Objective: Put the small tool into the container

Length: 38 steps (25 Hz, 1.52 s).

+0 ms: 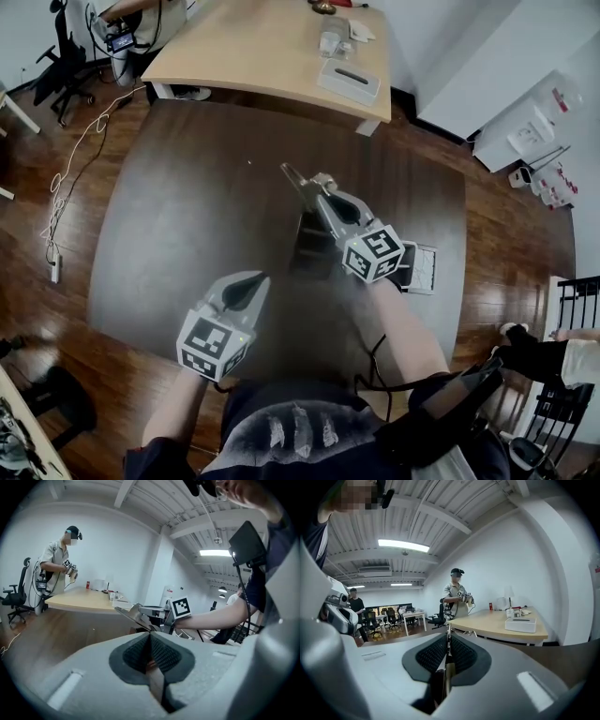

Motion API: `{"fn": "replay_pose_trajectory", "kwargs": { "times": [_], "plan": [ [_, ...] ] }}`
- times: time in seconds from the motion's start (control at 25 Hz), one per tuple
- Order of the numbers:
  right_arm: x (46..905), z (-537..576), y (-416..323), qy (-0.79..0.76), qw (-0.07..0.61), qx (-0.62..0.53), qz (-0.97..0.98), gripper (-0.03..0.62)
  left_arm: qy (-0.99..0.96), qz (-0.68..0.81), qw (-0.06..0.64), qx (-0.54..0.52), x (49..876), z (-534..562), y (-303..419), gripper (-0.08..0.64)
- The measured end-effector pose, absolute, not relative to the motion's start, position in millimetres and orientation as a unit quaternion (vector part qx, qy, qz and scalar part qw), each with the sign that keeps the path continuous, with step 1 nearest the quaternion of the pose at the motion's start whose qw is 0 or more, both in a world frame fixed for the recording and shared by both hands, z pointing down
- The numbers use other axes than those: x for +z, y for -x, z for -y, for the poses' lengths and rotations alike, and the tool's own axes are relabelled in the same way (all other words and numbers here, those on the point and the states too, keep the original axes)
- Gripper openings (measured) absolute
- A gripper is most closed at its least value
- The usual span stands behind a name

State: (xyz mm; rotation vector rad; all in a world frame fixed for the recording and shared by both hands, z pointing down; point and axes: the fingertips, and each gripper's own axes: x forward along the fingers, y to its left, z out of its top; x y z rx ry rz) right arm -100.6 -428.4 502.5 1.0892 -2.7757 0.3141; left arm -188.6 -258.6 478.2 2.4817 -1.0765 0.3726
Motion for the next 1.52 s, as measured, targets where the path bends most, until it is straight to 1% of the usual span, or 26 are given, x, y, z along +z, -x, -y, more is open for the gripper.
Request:
{"fn": "replay_pose_trajectory", "kwargs": {
  "times": [0.16, 0.32, 0.36, 0.48, 0.68, 0.88, 1.12, 1.36, 1.52],
  "plan": [
    [513, 429, 103, -0.344, 0.091, 0.094, 0.93, 0.023, -0.888, 0.385, 0.206, 0.141, 483, 262, 188, 0.002],
    [523, 415, 114, -0.306, 0.144, 0.031, 0.94, 0.026, -0.888, 0.387, 0.202, 0.144, 487, 265, 186, 0.002],
    [525, 413, 113, -0.303, 0.149, 0.025, 0.941, 0.026, -0.889, 0.387, 0.199, 0.145, 487, 266, 184, 0.002],
    [524, 417, 106, -0.316, 0.136, 0.043, 0.938, 0.026, -0.892, 0.383, 0.189, 0.146, 487, 270, 185, 0.002],
    [535, 405, 88, -0.326, 0.142, 0.062, 0.933, 0.028, -0.89, 0.384, 0.193, 0.151, 492, 266, 189, 0.002],
    [553, 386, 74, -0.331, 0.176, 0.066, 0.925, 0.021, -0.893, 0.377, 0.193, 0.154, 491, 263, 187, 0.002],
    [558, 379, 76, -0.338, 0.185, 0.078, 0.919, 0.022, -0.896, 0.372, 0.19, 0.152, 485, 260, 184, 0.002],
    [566, 383, 71, -0.358, 0.204, 0.107, 0.905, 0.065, -0.896, 0.373, 0.19, 0.151, 481, 262, 189, 0.002],
    [564, 389, 66, -0.378, 0.208, 0.11, 0.895, 0.128, -0.895, 0.374, 0.188, 0.151, 481, 262, 191, 0.002]
  ]
}}
